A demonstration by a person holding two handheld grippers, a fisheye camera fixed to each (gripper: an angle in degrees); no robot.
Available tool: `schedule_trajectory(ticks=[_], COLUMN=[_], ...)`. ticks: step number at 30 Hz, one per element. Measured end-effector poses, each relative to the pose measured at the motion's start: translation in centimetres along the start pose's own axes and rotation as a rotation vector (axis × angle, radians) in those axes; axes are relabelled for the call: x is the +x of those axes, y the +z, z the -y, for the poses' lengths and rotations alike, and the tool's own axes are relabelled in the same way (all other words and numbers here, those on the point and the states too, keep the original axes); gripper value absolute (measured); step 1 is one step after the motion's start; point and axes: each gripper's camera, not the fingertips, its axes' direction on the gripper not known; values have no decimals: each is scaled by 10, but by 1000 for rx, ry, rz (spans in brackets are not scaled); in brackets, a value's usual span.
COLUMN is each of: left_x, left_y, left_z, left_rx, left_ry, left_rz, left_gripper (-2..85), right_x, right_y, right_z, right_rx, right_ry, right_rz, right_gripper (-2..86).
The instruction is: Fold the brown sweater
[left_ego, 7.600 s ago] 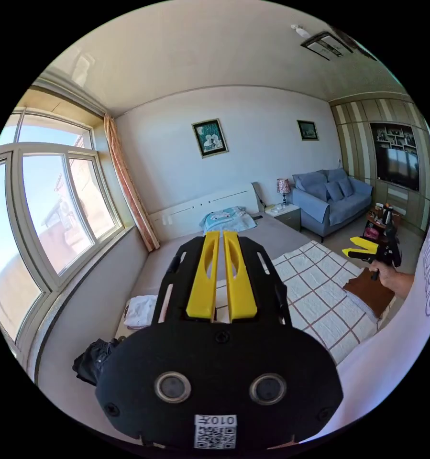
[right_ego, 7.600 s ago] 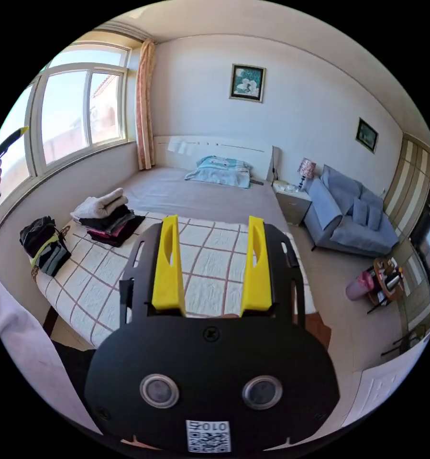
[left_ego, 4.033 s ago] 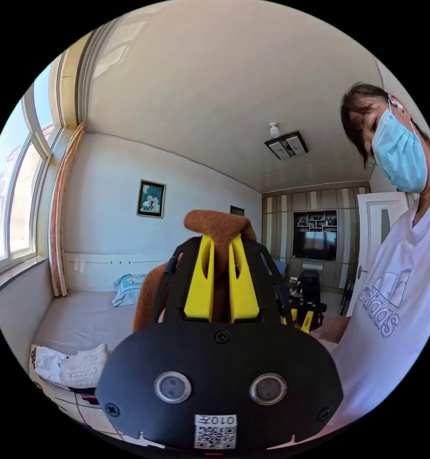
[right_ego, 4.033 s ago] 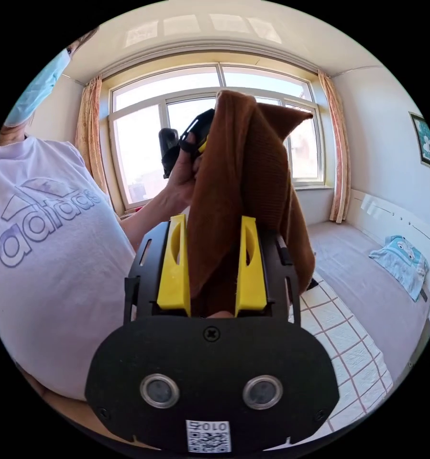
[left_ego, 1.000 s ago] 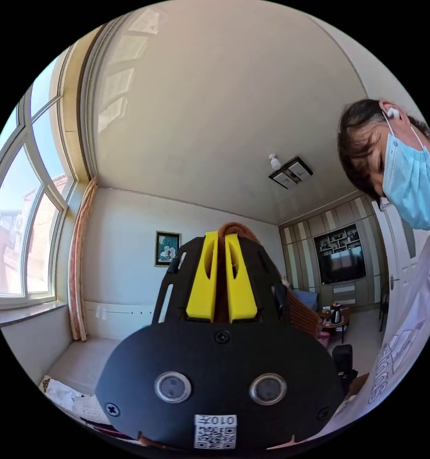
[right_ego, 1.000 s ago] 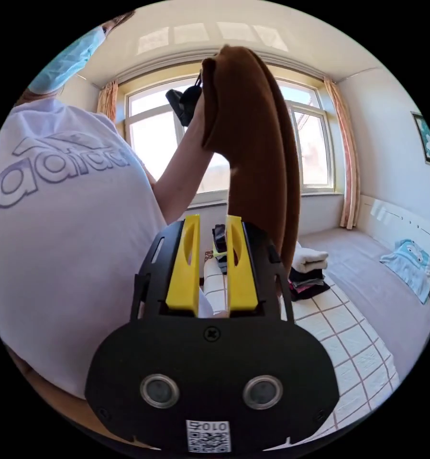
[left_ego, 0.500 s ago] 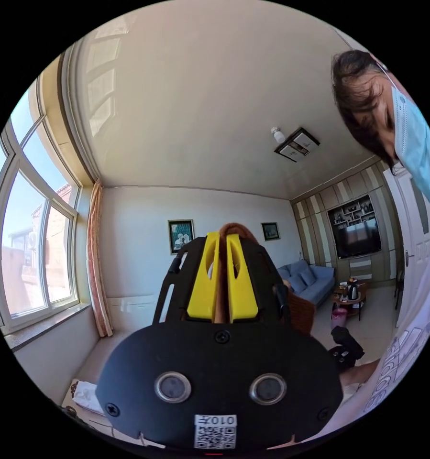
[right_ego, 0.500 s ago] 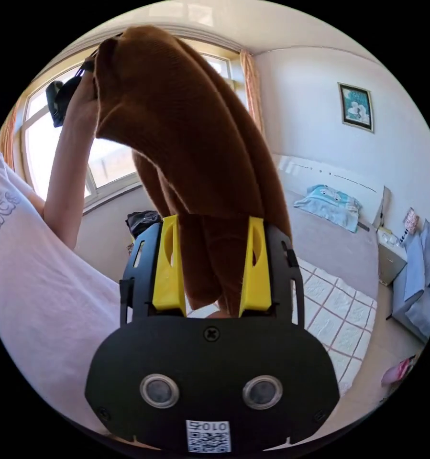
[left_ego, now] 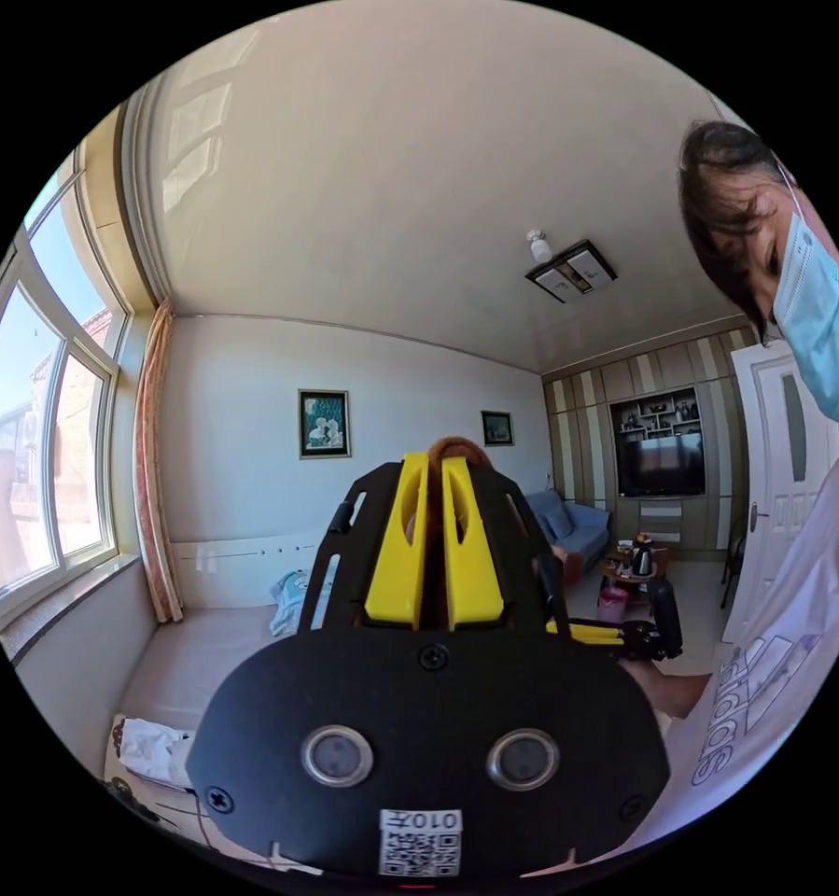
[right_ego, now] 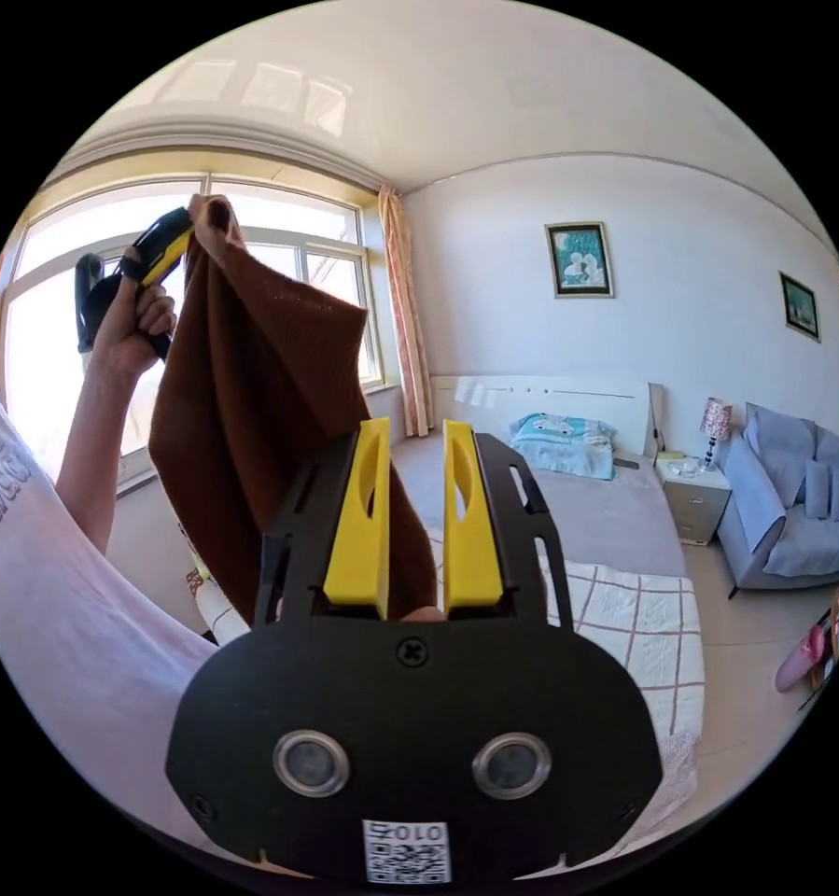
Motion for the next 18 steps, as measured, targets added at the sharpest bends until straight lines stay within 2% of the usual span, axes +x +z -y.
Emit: schedule_trajectory(ticks=[5,10,14,18], left_x=[8,18,20,15], left_y=[3,-13,-28,-35], left_z=[-7,-8,-12,-15], left_rx=[-10,15,26,24], left_ry=[-13,20,31,7], left_rz=[-28,23,106,106], left_gripper=[-1,-1,-1,-1], right_x=[-35,-67,-55,-57], right_y=[46,62,42,28], right_z=[-13,-40,-37,-56], right_rx=[-149,-230,-172,-169], right_ry=[-83,-172,-203,-261], right_rz=[225,252,397,422], right_gripper=[118,113,113,115])
